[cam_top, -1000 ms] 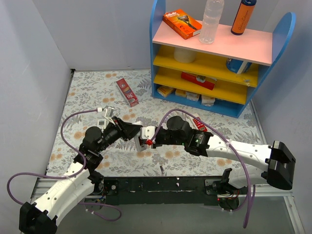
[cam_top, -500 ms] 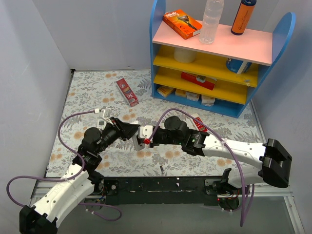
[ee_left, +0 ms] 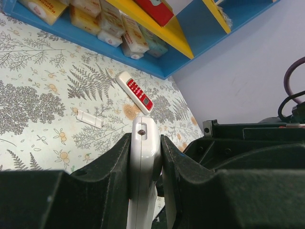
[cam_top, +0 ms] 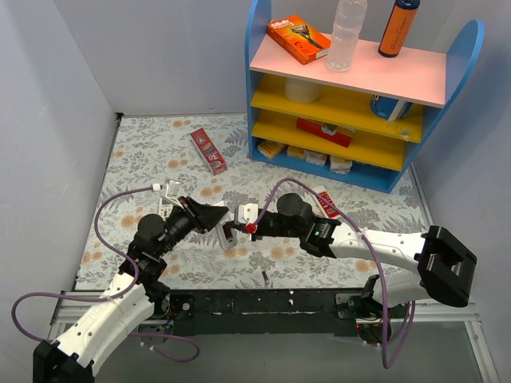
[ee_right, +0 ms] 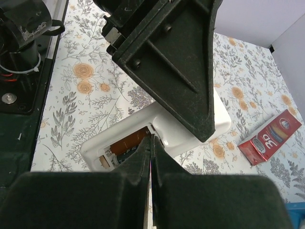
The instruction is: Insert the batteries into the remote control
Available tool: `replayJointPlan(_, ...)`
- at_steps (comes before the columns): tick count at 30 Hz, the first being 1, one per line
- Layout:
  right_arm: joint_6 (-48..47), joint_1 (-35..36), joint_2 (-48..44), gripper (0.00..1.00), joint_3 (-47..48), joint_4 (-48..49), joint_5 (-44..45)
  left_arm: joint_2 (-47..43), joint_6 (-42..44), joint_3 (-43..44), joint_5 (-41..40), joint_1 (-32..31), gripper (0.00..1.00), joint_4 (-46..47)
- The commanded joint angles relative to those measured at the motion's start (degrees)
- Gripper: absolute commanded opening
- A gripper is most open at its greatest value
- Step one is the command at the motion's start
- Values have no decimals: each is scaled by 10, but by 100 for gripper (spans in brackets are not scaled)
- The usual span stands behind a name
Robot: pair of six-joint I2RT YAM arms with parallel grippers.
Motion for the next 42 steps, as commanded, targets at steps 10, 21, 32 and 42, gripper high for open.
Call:
replayJointPlan(10,22,-1,57,1,-54,-40,100,-32,-50,19,9,-4,0,109)
replayJointPlan(21,37,3,23,16,-27,-31,100,-1,-34,8,-20,-4,0,76)
replayJointPlan(32,186,2,-26,30,53,-186,209,-3,10,1,-72,-4,0,23)
replayJointPlan(42,359,2,-34,61,63,-170,203,-7,17,1,-64,-4,0,30)
